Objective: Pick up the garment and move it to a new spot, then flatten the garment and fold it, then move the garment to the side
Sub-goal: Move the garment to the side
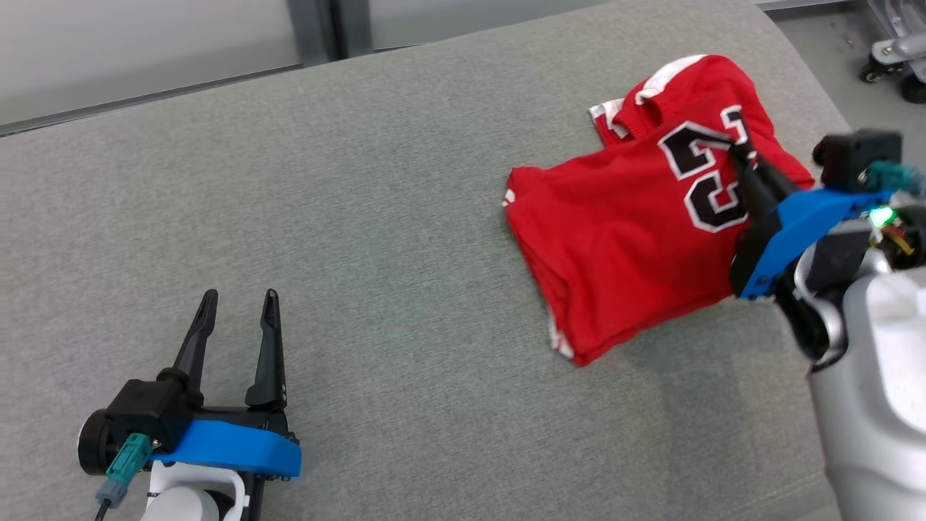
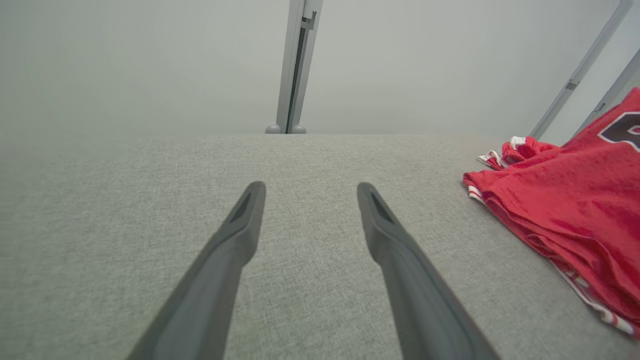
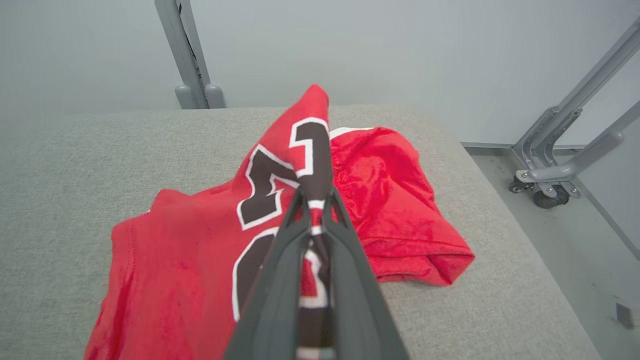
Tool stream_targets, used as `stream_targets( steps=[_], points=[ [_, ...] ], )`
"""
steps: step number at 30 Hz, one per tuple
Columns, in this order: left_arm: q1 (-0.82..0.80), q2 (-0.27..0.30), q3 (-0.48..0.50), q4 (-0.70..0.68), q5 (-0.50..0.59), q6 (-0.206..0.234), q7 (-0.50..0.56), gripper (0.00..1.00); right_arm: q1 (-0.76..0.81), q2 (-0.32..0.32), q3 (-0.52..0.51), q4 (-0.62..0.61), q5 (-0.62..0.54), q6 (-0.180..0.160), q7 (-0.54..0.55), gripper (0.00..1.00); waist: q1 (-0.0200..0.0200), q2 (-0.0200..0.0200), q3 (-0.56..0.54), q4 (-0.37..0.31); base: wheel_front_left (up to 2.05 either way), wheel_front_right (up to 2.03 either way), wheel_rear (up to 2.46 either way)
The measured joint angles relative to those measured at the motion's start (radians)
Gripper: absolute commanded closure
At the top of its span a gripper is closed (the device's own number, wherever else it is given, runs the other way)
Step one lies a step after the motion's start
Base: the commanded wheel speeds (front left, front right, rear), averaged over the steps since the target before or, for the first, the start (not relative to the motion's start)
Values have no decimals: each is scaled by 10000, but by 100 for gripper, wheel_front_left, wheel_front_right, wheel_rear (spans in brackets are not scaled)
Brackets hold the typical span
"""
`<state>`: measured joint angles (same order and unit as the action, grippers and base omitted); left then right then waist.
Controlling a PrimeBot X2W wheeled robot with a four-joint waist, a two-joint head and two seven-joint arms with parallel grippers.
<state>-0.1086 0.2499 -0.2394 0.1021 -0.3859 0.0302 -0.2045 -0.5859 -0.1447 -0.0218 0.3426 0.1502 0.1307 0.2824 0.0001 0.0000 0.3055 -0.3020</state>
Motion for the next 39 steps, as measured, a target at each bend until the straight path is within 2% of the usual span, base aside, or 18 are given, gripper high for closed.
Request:
stream_targets(
  steps=[10, 19, 20, 21, 28, 39],
  points=[
    [-27, -13, -42, -19, -12, 42, -82, 0, -1764, -911, -832, 1321, -75, 2, 171, 100, -1, 0, 281, 860, 0, 0, 0],
    [-182, 65, -79, -75, -17, 35, -75, 0, -2164, -1952, -2199, 1918, -765, 2, -4, 100, -1, 0, 662, 1411, 0, 0, 0],
    [-184, 75, -84, -77, -17, 35, -75, 0, -2166, -2008, -2347, 1929, -961, 2, -100, 81, -1, 0, 690, 1442, 0, 0, 0],
    [-185, 84, -88, -77, -17, 40, -75, 0, -2166, -2044, -2470, 1964, -1139, 0, -142, 0, -1, 0, 712, 1469, 0, 0, 0],
    [-226, 111, -119, -79, -46, 58, -79, 0, -2142, -1672, -2888, 2201, -1521, 0, -786, 0, -1, 0, 763, 1510, 0, 0, 0],
    [-275, 146, -123, -75, -123, 153, -88, 0, -2150, -1277, -1799, 1990, -1463, 0, -1521, 0, -1, 0, 420, 1559, 0, 0, 0]
  ],
)
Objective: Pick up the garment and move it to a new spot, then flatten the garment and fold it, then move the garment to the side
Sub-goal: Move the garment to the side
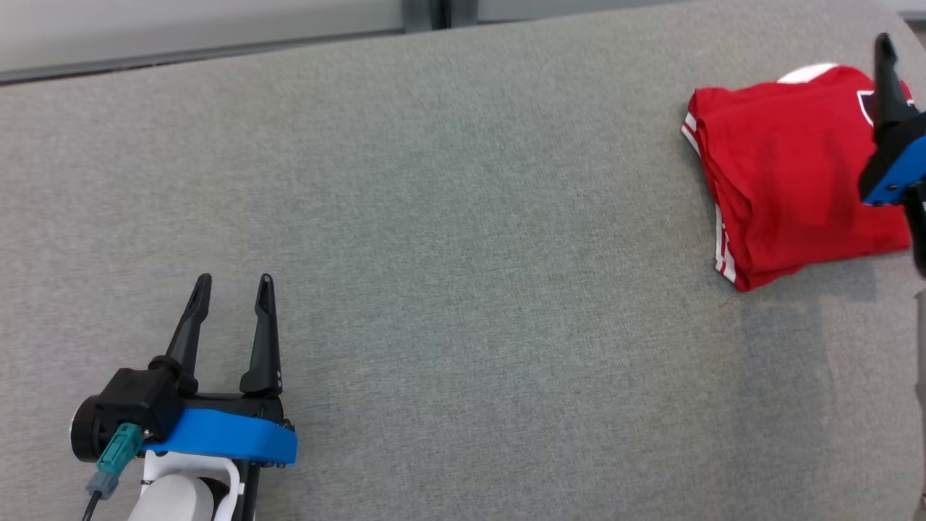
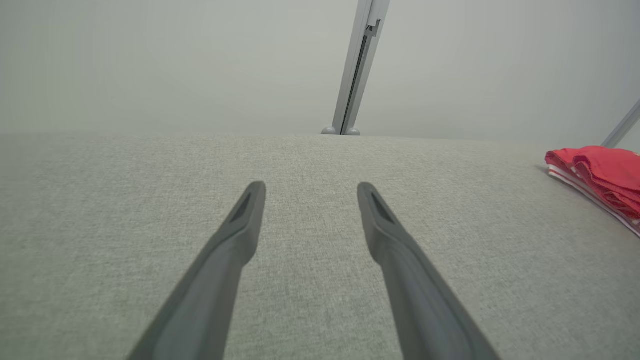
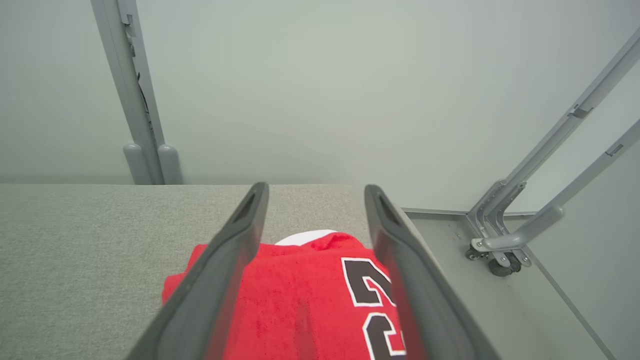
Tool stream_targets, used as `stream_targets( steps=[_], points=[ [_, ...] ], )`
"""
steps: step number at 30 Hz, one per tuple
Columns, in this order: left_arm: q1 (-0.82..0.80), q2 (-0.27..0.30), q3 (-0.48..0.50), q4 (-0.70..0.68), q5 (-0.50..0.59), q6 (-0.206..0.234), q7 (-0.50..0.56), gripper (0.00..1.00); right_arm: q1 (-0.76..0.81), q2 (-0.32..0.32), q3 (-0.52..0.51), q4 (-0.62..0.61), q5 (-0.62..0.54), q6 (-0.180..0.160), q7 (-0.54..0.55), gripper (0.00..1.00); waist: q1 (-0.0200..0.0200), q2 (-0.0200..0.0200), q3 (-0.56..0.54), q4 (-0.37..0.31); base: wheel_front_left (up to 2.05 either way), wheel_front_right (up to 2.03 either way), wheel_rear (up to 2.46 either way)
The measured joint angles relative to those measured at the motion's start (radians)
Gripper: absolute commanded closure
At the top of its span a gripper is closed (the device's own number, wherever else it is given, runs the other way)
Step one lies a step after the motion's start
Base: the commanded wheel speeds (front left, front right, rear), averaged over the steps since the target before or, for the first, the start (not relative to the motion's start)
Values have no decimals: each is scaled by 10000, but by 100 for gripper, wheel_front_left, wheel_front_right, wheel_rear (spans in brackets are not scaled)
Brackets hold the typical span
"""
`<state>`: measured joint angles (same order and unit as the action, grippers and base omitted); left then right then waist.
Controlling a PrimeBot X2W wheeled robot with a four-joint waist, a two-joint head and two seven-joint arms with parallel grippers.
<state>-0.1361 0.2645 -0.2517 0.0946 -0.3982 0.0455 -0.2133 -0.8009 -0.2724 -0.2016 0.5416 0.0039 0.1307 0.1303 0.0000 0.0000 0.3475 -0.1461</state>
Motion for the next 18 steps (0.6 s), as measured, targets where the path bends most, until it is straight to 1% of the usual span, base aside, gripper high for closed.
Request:
stream_targets(
  steps=[1, 5, 8, 13, 18],
  points=[
    [3, -8, 59, 35, -71, 25, -52, 0, 4, 94, 245, -104, 17, 0, -169, 0, 0, 0, -196, 83, 0, 0, 0],
    [46, -98, 113, 104, -155, 75, -140, 0, 88, 251, 614, -171, 77, 0, -476, 0, 0, 0, -565, 279, 0, 0, 0],
    [219, -184, 167, 186, -207, 128, -238, 0, 367, 587, 915, -217, 142, 0, -857, 0, -1, 0, -986, 512, 0, 0, 0],
    [583, -366, 339, 347, -284, 284, -362, 0, 1314, 1273, 1162, -284, 272, 0, -1647, 0, -1, 0, -1711, 916, 0, 0, 0],
    [1062, -449, 550, 522, -359, 430, -437, 0, 2642, 1871, 1275, -700, -29, 0, -2472, 0, -2, 0, -2267, 1237, 0, 0, 0]
  ],
)
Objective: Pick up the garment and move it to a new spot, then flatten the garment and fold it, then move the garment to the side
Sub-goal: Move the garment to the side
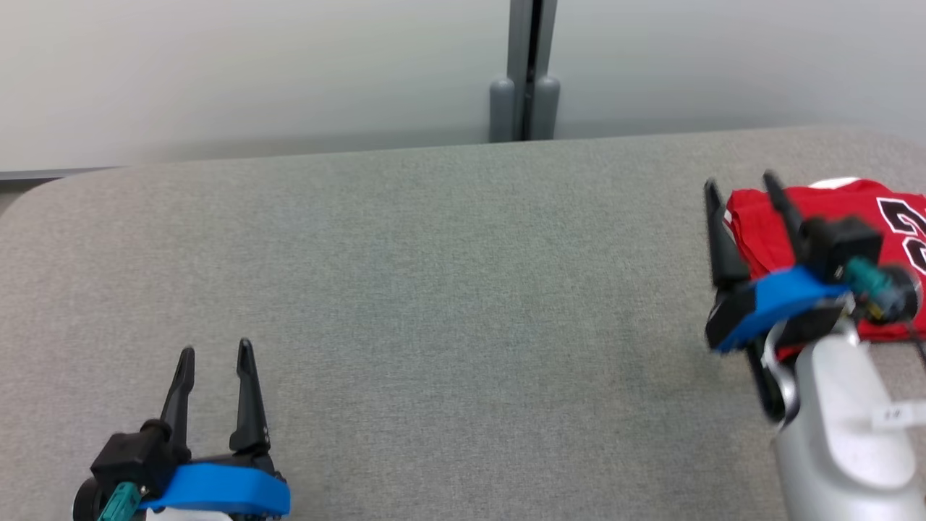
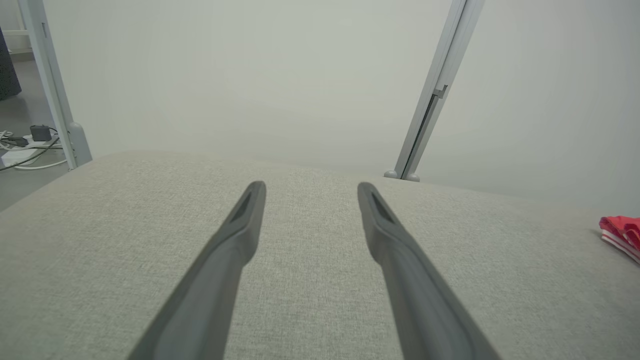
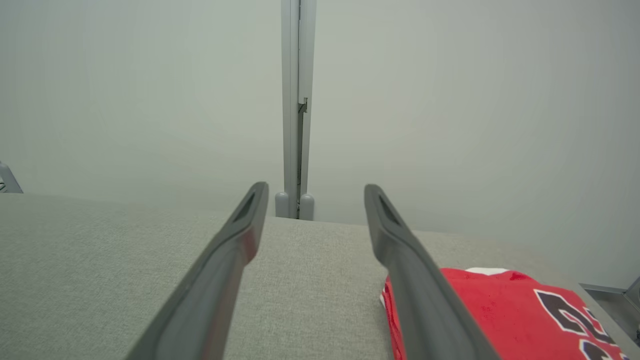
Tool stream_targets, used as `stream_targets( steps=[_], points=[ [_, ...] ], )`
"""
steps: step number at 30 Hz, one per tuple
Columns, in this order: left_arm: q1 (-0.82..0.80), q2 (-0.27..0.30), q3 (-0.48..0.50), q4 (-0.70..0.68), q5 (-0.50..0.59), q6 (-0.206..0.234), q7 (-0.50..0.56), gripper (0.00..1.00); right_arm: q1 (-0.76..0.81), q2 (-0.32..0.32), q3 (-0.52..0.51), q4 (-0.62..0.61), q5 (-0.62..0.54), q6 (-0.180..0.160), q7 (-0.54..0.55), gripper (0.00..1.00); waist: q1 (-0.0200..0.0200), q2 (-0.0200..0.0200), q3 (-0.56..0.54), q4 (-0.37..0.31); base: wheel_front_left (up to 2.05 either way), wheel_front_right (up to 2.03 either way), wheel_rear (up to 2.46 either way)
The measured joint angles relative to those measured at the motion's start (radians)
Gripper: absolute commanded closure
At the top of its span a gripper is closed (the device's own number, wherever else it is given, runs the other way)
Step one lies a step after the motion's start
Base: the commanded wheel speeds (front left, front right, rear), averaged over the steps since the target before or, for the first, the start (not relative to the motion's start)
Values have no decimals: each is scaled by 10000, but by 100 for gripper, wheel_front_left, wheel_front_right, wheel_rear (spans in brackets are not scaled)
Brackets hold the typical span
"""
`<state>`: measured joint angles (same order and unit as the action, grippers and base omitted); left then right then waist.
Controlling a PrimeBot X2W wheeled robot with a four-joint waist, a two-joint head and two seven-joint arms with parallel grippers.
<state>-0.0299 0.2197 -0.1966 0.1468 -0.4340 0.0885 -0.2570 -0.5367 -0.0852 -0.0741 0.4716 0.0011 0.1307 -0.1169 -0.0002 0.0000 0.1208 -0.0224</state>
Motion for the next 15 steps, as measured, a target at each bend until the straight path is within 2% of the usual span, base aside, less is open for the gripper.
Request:
stream_targets(
  steps=[6, 10, 15],
  points=[
    [546, -75, 194, 136, -69, 169, -15, 0, 1765, 322, 217, -828, 67, 0, -495, 0, 0, 0, -403, 298, 0, 0, 0],
    [757, -173, 249, 132, -236, 169, -19, 0, 2936, 355, 556, -1170, 1147, 0, -692, 0, 0, 0, -579, 536, 0, 0, 0],
    [909, -128, 117, 174, -138, 226, 17, 0, 4013, 355, 702, -1521, 1722, 0, -974, 0, 1, 0, -712, 663, 0, 0, 0]
  ],
)
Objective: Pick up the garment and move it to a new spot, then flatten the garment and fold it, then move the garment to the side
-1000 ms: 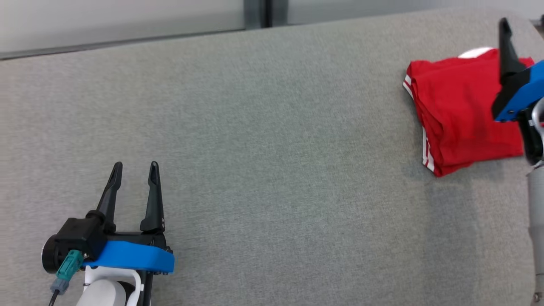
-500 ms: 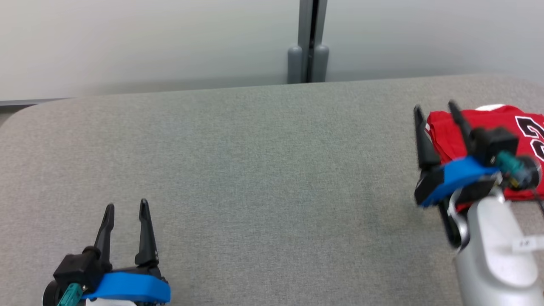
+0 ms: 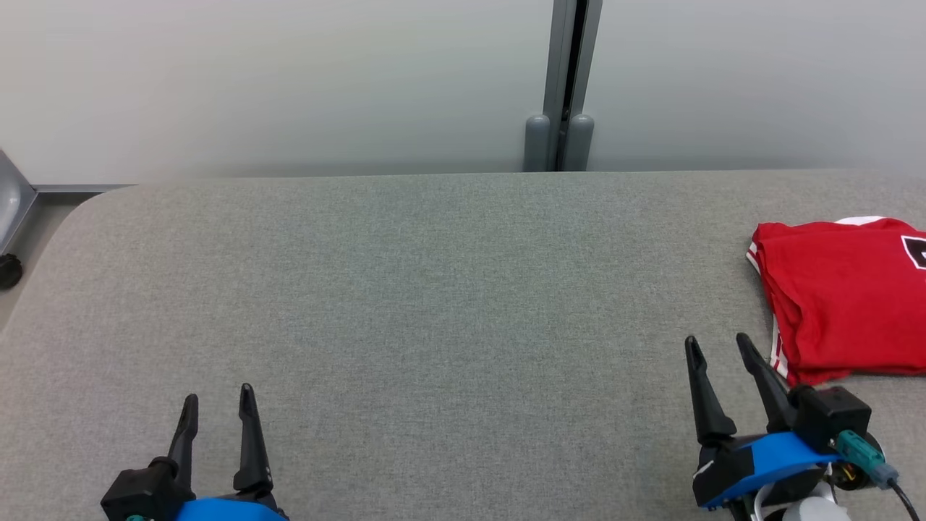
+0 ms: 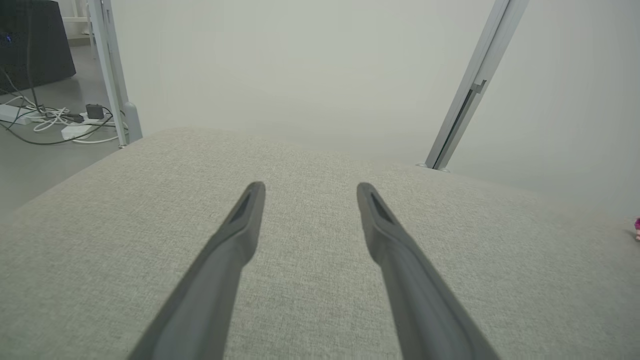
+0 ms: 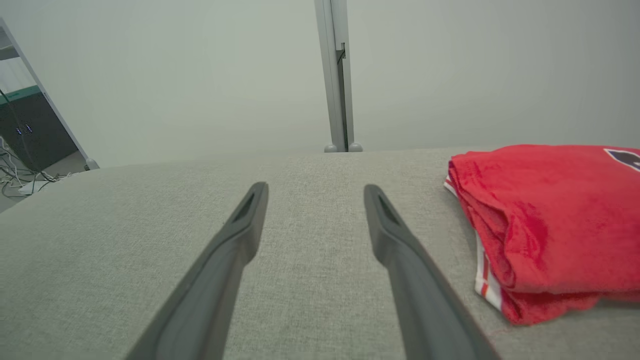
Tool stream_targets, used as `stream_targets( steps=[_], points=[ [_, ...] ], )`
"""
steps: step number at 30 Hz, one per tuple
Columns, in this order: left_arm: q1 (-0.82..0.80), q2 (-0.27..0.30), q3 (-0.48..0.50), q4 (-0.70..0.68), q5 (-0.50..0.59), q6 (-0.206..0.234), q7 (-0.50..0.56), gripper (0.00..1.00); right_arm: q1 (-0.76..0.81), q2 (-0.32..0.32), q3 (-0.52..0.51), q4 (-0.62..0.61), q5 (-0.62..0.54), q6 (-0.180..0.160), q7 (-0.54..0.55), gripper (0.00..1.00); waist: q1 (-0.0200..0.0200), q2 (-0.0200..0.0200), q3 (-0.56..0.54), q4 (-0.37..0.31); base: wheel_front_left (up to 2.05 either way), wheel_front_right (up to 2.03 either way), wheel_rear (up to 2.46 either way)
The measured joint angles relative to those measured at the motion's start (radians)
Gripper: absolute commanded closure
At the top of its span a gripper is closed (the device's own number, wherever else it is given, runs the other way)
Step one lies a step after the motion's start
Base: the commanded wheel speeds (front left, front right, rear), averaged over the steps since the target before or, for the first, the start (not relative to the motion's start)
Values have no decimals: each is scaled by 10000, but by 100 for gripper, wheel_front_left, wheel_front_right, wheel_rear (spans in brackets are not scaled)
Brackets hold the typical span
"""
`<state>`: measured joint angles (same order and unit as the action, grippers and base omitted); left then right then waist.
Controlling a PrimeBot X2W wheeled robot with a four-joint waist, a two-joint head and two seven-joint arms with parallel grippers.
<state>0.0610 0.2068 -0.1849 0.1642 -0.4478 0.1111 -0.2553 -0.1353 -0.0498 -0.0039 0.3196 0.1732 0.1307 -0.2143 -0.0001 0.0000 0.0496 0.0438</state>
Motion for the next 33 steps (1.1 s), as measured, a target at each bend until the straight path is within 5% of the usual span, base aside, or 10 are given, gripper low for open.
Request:
stream_targets(
  steps=[33],
  points=[
    [129, 35, -387, 663, -127, -151, 163, 0, 573, 0, 437, 468, -13, 0, -349, 0, 1, 0, -260, -37, 0, 0, 0]
  ],
)
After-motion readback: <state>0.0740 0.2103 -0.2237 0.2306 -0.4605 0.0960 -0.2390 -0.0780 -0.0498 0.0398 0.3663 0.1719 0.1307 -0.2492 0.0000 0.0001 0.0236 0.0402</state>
